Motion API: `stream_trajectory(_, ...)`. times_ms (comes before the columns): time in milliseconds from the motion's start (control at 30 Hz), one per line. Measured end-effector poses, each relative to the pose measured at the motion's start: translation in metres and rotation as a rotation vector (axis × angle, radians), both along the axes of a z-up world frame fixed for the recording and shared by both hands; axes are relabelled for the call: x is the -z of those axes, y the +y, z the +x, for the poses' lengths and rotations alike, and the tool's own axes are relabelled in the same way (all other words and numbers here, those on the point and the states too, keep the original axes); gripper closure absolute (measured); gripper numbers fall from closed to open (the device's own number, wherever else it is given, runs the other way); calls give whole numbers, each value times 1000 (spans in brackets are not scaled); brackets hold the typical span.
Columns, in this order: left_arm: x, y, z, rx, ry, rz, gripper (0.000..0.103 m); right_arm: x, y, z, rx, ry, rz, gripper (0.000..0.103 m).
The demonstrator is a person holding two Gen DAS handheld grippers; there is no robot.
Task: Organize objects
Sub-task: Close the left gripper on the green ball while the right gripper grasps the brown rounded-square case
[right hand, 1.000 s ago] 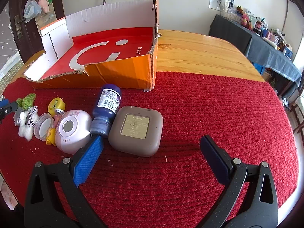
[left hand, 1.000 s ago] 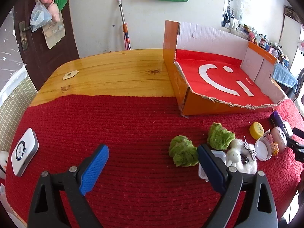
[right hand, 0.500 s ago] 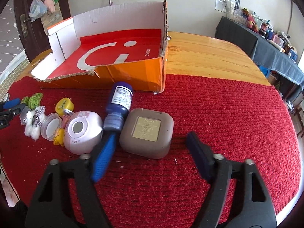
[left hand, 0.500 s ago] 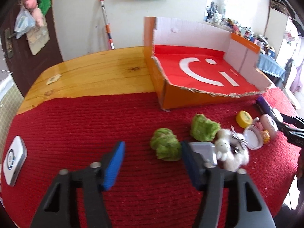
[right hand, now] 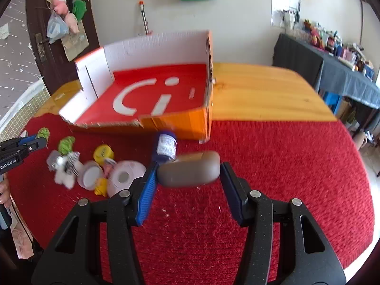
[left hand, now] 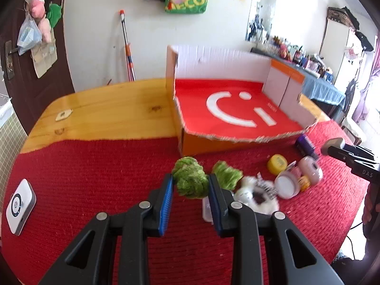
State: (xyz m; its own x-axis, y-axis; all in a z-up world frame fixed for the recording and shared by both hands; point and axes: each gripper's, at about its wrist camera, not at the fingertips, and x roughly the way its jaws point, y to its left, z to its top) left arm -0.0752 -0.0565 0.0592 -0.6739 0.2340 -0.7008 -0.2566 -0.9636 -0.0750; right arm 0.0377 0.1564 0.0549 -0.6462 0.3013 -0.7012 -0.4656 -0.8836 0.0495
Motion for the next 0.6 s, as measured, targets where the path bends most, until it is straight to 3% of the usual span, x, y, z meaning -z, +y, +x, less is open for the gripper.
stream_trajectory(67,-3,3,3,4,11,6,73,-5,-2,0,-1,12,8,54)
stream_trajectory(133,-4,7,4,11,16,10,73,-6,-2,-1,0,15,12,81)
stream_trajectory(600,3,15,9,17,1,10,73,5,5,3,20,10,-11,82)
